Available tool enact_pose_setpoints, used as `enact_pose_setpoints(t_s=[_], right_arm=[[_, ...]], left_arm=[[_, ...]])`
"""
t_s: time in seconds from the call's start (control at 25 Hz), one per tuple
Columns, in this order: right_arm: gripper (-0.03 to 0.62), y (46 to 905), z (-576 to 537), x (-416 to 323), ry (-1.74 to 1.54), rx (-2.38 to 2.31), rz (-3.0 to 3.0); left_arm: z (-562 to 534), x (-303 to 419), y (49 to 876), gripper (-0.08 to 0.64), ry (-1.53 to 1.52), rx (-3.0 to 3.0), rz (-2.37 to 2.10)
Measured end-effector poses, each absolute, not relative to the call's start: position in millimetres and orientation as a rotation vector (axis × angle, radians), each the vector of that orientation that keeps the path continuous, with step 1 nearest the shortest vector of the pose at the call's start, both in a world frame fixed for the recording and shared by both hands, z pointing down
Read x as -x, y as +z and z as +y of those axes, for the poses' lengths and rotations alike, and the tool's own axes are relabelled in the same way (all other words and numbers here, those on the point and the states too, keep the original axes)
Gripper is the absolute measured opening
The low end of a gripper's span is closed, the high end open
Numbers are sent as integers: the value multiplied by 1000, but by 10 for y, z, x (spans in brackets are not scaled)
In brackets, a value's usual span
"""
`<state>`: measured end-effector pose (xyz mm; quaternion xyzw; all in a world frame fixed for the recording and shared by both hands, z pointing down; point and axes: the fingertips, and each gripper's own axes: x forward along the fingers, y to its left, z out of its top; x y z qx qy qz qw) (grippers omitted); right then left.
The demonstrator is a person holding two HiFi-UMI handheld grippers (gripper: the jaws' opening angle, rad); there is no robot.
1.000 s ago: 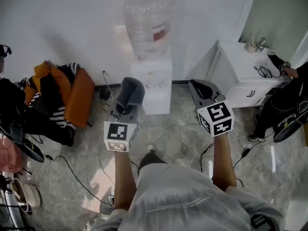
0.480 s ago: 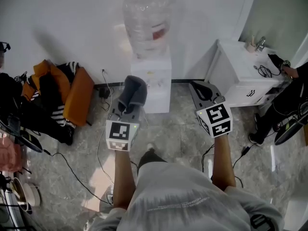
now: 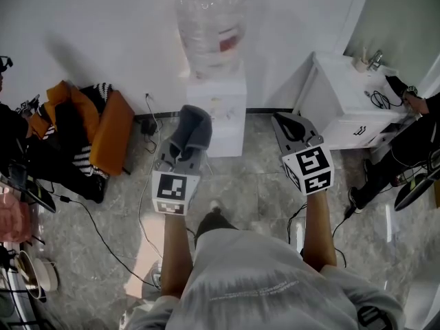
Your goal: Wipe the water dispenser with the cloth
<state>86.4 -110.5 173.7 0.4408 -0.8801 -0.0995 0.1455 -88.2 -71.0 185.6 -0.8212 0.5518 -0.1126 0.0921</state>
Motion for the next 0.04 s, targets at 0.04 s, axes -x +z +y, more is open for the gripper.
enact_pose_setpoints(t_s=[0.04], right_arm=[[15,1741,-1110,-861,-284,-1270,-2537]], left_arm=[[-713,881,1858,52,-334,2438,1637]])
